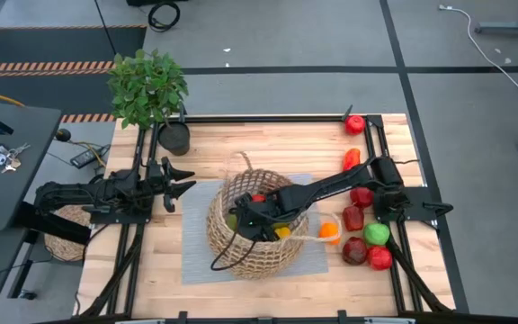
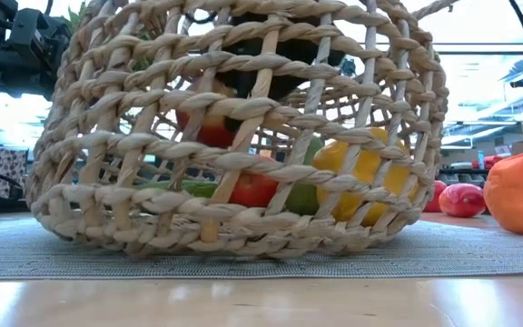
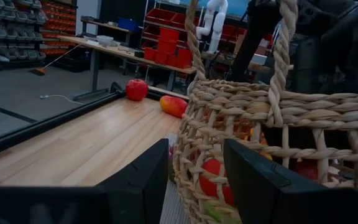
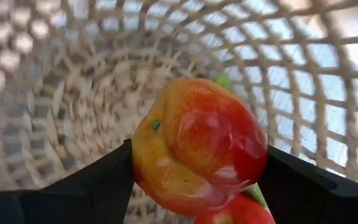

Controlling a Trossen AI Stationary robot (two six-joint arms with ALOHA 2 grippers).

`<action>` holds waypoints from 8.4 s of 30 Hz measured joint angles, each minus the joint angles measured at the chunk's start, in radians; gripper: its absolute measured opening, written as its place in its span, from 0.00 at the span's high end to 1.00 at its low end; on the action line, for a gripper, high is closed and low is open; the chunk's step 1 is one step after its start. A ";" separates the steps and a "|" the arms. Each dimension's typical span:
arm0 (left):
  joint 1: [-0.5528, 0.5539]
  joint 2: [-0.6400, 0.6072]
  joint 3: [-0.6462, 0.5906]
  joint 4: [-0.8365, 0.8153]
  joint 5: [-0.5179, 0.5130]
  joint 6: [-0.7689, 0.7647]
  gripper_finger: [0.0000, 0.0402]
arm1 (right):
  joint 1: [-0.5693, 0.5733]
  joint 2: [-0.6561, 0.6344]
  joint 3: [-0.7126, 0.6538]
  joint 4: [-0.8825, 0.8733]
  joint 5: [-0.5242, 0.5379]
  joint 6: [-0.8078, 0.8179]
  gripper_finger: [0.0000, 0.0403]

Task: Build produce basket
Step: Put the red apple into the basket, then put the orange mango into the basket, then put the red apple into the basket

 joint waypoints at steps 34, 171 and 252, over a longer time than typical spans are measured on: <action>0.000 0.002 0.000 0.000 0.000 0.000 0.60 | -0.010 -0.423 0.080 -0.196 0.459 0.355 0.10; 0.000 0.002 0.000 0.001 0.000 0.000 0.60 | -0.364 -0.810 -0.446 0.290 -0.008 0.841 0.31; 0.000 0.002 0.000 0.001 0.000 0.000 0.60 | -0.130 0.008 0.450 -0.570 0.025 0.589 0.12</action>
